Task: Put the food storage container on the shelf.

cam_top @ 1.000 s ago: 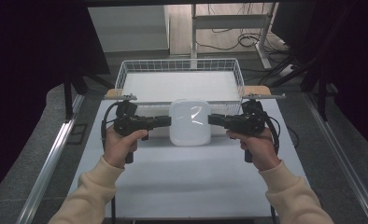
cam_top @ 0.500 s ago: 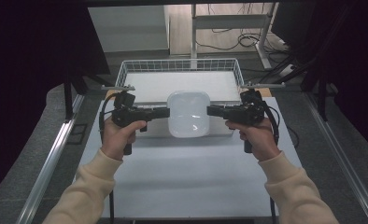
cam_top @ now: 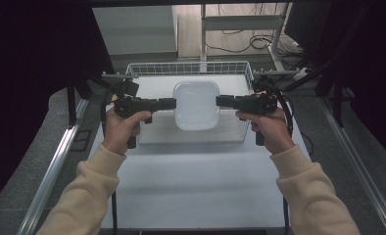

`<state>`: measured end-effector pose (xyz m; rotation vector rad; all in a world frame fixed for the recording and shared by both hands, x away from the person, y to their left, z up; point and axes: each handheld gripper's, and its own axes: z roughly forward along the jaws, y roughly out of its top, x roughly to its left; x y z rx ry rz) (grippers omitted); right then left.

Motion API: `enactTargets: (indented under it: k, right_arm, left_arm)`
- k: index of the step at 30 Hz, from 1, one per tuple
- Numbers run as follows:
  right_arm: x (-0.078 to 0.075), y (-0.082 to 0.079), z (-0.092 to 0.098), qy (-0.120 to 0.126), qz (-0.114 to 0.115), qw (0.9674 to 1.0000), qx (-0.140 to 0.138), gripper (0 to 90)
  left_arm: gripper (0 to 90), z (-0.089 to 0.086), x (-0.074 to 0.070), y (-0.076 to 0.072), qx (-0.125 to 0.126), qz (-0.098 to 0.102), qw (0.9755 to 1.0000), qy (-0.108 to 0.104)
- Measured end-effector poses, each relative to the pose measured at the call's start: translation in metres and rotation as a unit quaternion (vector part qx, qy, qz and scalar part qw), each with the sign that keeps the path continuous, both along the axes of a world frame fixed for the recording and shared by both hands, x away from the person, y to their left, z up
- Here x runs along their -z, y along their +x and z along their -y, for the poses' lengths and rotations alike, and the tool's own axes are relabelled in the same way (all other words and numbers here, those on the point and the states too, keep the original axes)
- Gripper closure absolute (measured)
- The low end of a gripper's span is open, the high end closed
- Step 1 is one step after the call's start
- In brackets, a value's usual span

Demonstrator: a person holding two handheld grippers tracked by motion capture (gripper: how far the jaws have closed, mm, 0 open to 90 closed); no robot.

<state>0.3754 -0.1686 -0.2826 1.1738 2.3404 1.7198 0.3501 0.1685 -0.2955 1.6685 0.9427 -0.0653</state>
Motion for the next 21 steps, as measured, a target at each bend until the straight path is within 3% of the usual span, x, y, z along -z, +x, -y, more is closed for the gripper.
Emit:
enactTargets:
  k: [8, 21]
  right_arm:
    - [-0.017, 0.020, -0.005, -0.005, 0.000, 1.0000, -0.004, 79.3]
    - [-0.018, 0.052, -0.015, -0.012, -0.021, 0.9997, 0.001, 79.3]
  left_arm:
    - [82.0, -0.006, -0.013, 0.019, -0.001, 0.001, 1.0000, -0.003]
    - [81.9, -0.014, -0.008, 0.055, -0.001, -0.018, 0.9998, -0.008]
